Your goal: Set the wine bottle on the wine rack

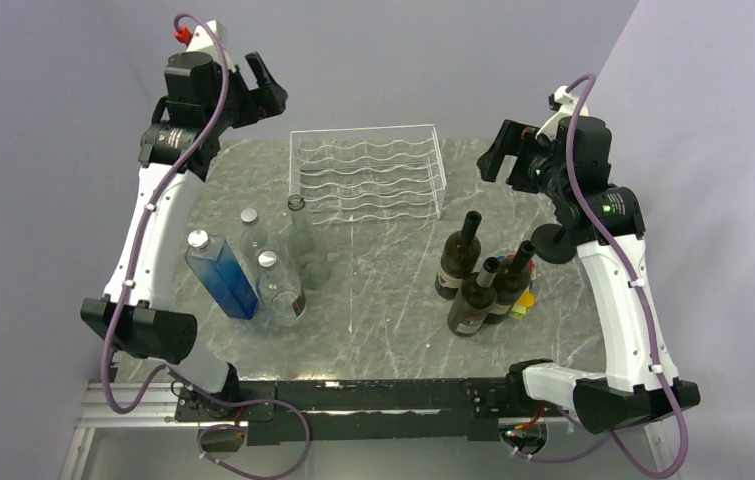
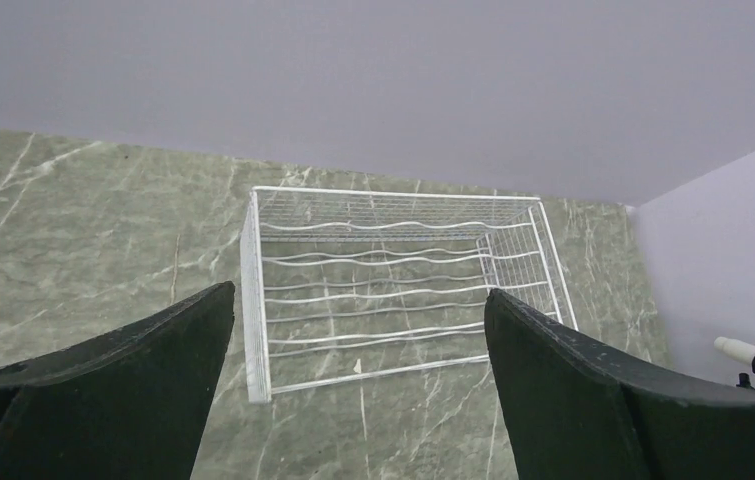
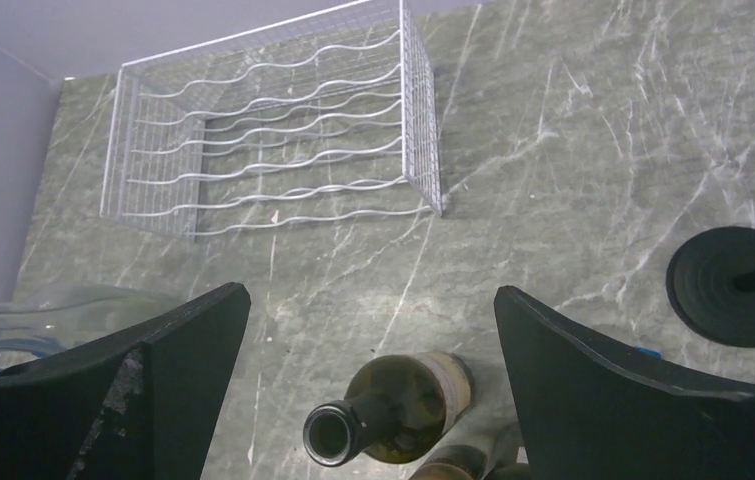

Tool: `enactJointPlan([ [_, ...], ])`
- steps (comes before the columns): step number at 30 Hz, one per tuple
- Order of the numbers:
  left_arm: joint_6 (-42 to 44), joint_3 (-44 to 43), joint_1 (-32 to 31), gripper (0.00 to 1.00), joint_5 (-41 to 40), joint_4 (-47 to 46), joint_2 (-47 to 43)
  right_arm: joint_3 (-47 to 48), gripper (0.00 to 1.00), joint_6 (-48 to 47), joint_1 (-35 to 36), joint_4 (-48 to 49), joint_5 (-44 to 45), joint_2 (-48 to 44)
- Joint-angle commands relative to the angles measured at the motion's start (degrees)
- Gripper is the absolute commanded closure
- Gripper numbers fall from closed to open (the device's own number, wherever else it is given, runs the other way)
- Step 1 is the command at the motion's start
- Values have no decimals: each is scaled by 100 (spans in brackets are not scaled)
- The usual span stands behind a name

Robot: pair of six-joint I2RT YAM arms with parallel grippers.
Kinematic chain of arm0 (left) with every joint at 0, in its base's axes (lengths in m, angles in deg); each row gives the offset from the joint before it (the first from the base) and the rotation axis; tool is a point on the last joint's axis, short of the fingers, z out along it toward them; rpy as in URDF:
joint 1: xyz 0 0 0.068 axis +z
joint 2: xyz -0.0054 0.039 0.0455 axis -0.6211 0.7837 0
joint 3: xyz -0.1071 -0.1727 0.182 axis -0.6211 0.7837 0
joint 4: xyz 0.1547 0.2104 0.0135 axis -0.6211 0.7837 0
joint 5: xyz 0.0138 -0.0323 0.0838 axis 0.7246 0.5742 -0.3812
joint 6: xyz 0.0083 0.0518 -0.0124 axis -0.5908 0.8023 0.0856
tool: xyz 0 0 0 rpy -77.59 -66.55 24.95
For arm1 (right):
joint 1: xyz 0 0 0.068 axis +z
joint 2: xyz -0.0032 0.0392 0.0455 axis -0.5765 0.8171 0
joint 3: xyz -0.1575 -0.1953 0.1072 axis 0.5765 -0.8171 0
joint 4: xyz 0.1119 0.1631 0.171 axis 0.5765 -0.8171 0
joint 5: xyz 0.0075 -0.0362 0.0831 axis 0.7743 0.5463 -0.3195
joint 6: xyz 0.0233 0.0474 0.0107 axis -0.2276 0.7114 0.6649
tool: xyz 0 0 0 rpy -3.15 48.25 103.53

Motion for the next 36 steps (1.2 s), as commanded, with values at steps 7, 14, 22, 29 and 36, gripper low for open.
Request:
enactJointPlan([
  [7, 165, 1074, 9, 1, -182, -925, -1284, 26, 0, -133, -22, 691, -725, -147],
  [14, 376, 1158, 9, 1, 215, -1014, -1649, -9, 0, -285, 38, 1461, -2092, 32],
  [22, 286, 1212, 9, 1, 497, -606, -2061, 435, 0, -1312, 1274, 1604, -2605, 420],
  [29, 20, 1602, 9, 1, 195, -490, -2856, 323, 0, -1593, 3534, 2027, -1185, 907],
  [36, 13, 1515, 9, 1, -733, 98, -3445, 320, 0, -1569, 4620, 2870, 113, 1681],
])
